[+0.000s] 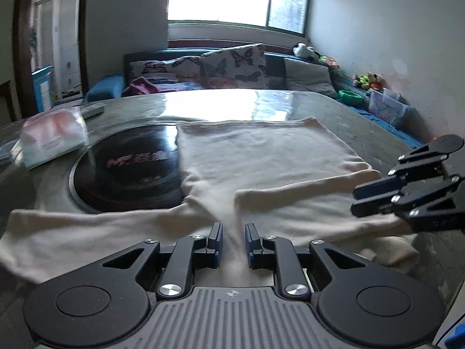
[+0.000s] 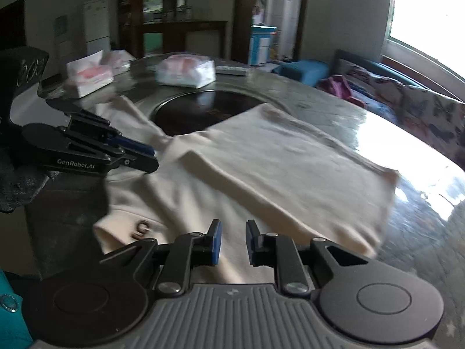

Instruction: Fold clothes

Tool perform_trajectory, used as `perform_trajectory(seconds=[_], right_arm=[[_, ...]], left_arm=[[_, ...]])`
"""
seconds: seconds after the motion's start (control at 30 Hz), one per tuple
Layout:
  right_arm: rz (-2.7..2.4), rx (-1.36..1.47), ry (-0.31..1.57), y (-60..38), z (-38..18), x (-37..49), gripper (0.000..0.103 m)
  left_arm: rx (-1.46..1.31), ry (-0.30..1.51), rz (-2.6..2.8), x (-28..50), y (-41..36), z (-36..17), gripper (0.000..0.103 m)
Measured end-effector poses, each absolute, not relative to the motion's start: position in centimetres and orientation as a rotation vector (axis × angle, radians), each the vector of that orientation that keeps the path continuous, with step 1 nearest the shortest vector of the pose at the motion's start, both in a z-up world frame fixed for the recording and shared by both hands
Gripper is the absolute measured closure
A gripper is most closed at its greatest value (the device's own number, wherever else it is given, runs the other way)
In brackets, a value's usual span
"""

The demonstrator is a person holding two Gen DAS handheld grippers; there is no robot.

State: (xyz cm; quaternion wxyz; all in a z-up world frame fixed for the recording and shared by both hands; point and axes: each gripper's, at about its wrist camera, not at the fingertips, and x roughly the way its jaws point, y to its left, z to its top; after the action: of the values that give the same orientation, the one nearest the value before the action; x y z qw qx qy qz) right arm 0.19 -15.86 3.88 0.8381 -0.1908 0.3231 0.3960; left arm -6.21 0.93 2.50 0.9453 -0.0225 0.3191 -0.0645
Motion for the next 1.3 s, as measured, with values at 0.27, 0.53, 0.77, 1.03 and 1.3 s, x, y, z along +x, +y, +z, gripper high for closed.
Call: perform_trajectory(seconds=[0.27,0.53,0.77,1.03,1.3], right_arm=[[0.917,-0.457,0.674,-12.3,3.2,-0.8,0.086],[0.974,-0.469,0.669,-9.6,2.9,-1.0,0.086],[1.023,-0.466,0.662,-7.8,2.7,-0.8,0.086],[1.047,-0.441,0.647,-7.3,3.2,-1.0,0.086],[1.017,-0.426,0.617,-9.0,4.6,-1.6,0.086]], left_arm=[[-0.098,0.631,0.044,-8.6,5.5,3.3,0.072],[-0.152,0.604,0.203,-9.8,9.7,3.8,0.072],[-0.205,0.610,0.352,-10.4,12.4,3.4,0.072],[-0.257,0.626,0.503,-10.1,15.1,2.9,0.068],[-0.313,0.641,0.545,-8.8,16.9,2.0,0.071]])
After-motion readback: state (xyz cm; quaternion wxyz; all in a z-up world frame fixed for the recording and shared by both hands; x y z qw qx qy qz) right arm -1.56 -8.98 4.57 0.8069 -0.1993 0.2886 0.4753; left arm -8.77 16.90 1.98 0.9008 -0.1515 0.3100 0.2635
